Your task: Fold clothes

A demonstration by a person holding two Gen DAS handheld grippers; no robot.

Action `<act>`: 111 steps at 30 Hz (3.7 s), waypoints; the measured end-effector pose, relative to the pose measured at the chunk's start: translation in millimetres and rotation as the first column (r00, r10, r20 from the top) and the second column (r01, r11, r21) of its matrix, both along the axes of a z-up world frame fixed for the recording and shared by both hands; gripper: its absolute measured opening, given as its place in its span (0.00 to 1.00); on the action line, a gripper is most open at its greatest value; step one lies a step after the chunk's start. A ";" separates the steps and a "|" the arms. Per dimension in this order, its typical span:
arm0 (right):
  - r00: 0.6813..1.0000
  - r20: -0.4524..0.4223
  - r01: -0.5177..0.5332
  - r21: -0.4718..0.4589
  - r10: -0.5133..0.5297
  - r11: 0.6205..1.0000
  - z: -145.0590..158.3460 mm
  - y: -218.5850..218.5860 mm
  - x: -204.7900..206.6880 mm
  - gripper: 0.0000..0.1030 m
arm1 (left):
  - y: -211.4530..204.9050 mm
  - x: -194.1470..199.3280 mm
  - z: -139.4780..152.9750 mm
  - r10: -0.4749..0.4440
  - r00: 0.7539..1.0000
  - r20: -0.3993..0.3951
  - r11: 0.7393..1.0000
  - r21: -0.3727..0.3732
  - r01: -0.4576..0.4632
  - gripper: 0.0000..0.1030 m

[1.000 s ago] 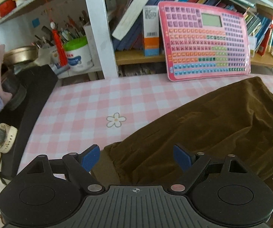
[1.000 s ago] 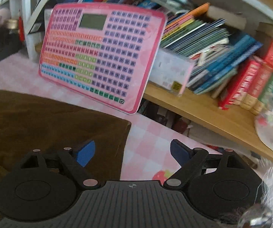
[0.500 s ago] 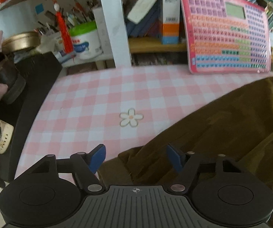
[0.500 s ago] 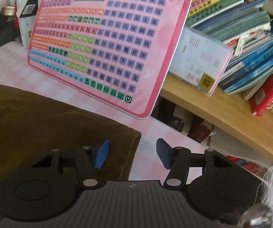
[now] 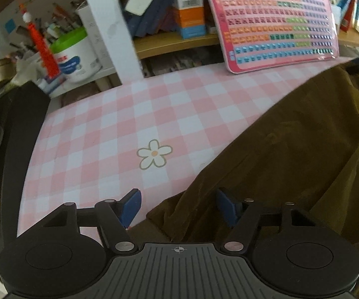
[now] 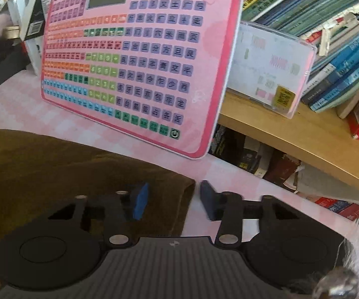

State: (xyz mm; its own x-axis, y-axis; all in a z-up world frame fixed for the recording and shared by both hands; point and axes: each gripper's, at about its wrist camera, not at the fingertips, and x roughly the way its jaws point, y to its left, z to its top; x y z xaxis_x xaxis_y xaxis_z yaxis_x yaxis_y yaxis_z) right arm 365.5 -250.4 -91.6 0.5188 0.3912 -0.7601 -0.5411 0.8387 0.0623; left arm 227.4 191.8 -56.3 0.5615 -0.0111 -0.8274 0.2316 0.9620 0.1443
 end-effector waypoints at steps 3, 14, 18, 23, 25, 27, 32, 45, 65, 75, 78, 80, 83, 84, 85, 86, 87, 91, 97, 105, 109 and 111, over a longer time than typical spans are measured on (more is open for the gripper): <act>1.000 -0.027 0.002 0.000 -0.002 1.000 2.7 2.3 -2.1 0.10 | 4.7 -0.4 1.0 -0.018 1.000 -0.020 0.997 -0.073 0.017 0.39; 0.942 0.279 0.183 0.049 -0.189 0.982 89.7 -6.5 -67.3 0.06 | -3.3 -29.1 52.5 0.022 0.975 0.222 0.989 -0.145 0.011 0.03; 0.906 0.350 0.234 0.058 -0.239 0.971 115.4 -20.6 -121.1 0.06 | -11.3 -62.3 75.0 -0.063 0.949 0.310 0.987 -0.119 0.104 0.03; 0.858 0.387 0.308 0.139 -0.337 0.941 139.6 -41.0 -213.2 0.05 | -18.2 -115.0 93.1 -0.131 0.902 0.411 0.979 -0.087 0.182 0.03; 0.842 0.387 0.341 0.156 -0.375 0.927 141.0 -46.0 -253.1 0.05 | -20.6 -139.1 96.1 -0.159 0.885 0.438 0.975 -0.071 0.210 0.03; 0.832 0.374 0.376 0.161 -0.409 0.913 137.4 -47.4 -291.0 0.05 | -21.5 -166.6 94.9 -0.181 0.872 0.455 0.971 -0.061 0.233 0.03; 0.812 0.275 0.485 0.171 -0.514 0.858 108.2 -46.1 -375.3 0.05 | -11.9 -214.9 75.4 -0.181 0.895 0.407 0.961 -0.118 0.248 0.04; 0.699 -0.094 0.714 0.150 -0.709 0.684 47.9 -11.8 -475.7 0.41 | 29.6 -274.8 38.3 0.033 0.982 0.186 0.907 -0.418 0.048 0.30; 0.343 -0.655 0.908 0.415 -0.673 0.058 17.7 -42.0 -451.7 0.47 | 61.4 -216.5 -25.9 0.488 0.781 -0.390 0.128 -0.853 -0.506 0.50; 0.467 -0.499 0.832 0.527 -0.730 0.172 72.5 -59.9 -402.3 0.03 | 48.9 -191.8 60.6 0.498 0.866 0.038 0.432 -0.877 -0.209 0.05; 0.583 -0.343 0.712 0.652 -0.736 0.261 124.5 -60.4 -412.6 0.03 | 56.8 -197.8 74.9 0.482 0.870 0.102 0.449 -0.882 -0.145 0.06; 0.601 -0.330 0.710 0.639 -0.728 0.297 130.5 -60.0 -423.8 0.03 | 66.8 -202.3 51.6 0.482 0.876 0.013 0.432 -0.874 -0.224 0.06; 0.516 -0.440 0.835 0.448 -0.735 0.319 81.9 -52.2 -440.8 0.03 | 73.3 -213.6 -6.7 0.481 0.856 -0.189 0.419 -0.808 -0.414 0.06; 0.460 -0.489 0.878 0.373 -0.741 0.299 60.5 -50.8 -445.2 0.03 | 75.3 -218.3 -24.0 0.485 0.840 -0.243 0.405 -0.789 -0.462 0.06; 0.438 -0.504 0.892 0.350 -0.744 0.287 52.3 -50.2 -446.3 0.03 | 77.7 -224.1 -35.2 0.495 0.827 -0.268 0.369 -0.797 -0.479 0.06; 0.424 -0.513 0.899 0.339 -0.747 0.278 46.8 -49.8 -446.8 0.03 | 79.3 -228.1 -42.5 0.502 0.816 -0.286 0.341 -0.801 -0.491 0.06; 0.409 -0.521 0.906 0.327 -0.749 0.268 41.4 -49.3 -447.3 0.03 | 79.3 -227.9 -41.6 0.506 0.812 -0.291 0.333 -0.802 -0.495 0.06; 0.435 -0.478 0.889 0.361 -0.763 0.281 53.5 -45.5 -443.6 0.03 | 73.2 -218.8 -19.4 0.482 0.845 -0.230 0.386 -0.810 -0.441 0.06; 0.508 -0.328 0.811 0.494 -0.796 0.314 108.4 -43.6 -455.1 0.03 | 74.0 -227.1 11.4 0.428 0.896 -0.115 0.398 -0.867 -0.301 0.07; 0.398 -0.401 0.915 0.236 -0.825 0.327 42.7 -34.4 -452.3 0.08 | 78.9 -232.7 -20.9 0.455 0.859 -0.237 0.403 -0.805 -0.435 0.15; 0.389 -0.354 0.915 0.257 -0.850 0.312 55.8 -29.8 -457.5 0.27 | 86.0 -243.7 -13.3 0.494 0.839 -0.229 0.384 -0.808 -0.447 0.26; 0.363 -0.323 0.921 0.263 -0.874 0.286 65.2 -29.3 -468.1 0.30 | 88.7 -253.1 -9.1 0.517 0.827 -0.218 0.381 -0.807 -0.451 0.33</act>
